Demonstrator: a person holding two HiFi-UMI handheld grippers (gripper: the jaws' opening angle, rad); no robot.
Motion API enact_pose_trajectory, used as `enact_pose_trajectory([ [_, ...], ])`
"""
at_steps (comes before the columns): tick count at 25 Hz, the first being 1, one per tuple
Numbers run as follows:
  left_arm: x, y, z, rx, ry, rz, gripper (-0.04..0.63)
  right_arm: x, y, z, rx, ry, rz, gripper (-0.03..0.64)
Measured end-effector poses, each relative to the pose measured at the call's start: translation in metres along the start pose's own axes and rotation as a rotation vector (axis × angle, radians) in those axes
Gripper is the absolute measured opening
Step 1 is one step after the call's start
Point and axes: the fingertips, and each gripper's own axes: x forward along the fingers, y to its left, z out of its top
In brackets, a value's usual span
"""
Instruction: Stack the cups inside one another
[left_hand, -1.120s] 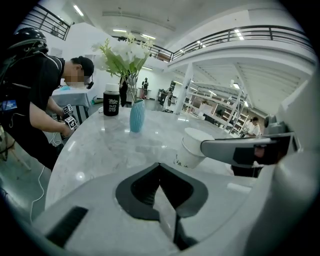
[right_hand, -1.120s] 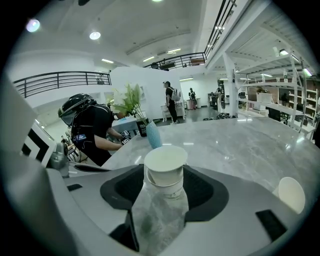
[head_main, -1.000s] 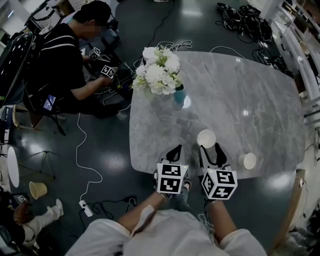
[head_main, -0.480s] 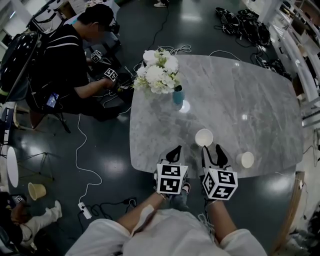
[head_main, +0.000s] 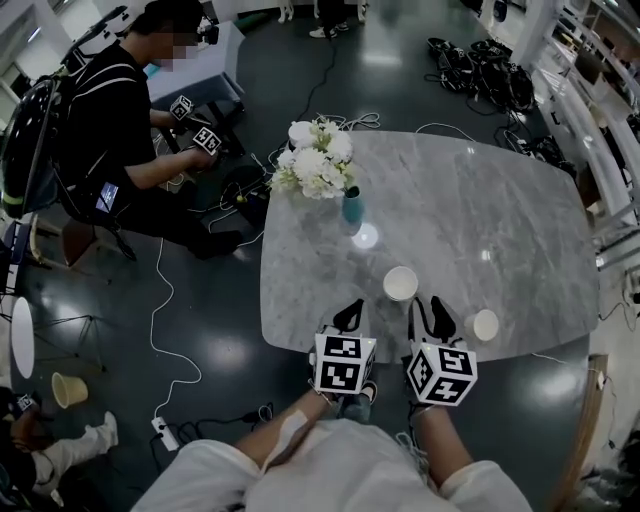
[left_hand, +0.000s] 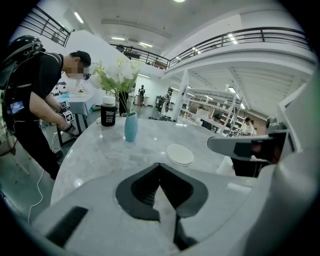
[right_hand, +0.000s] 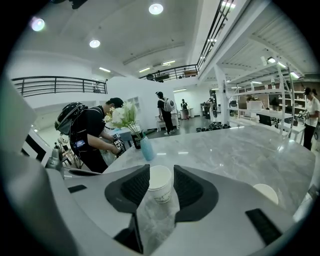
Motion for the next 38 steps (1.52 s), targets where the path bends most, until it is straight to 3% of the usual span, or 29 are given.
enact_pose_trajectory([
  [14, -0.015, -0.032, 0.042, 0.057, -0.107, -0.031, -0.006, -0.039, -0.028, 0.022, 0.005, -0.081, -0.063, 0.031],
  [38, -0.018, -0.056, 0.047, 0.086, -0.130, -0.058, -0.005, -0.056, -0.044, 0.022, -0.004, -0.086, -0.069, 0.023],
])
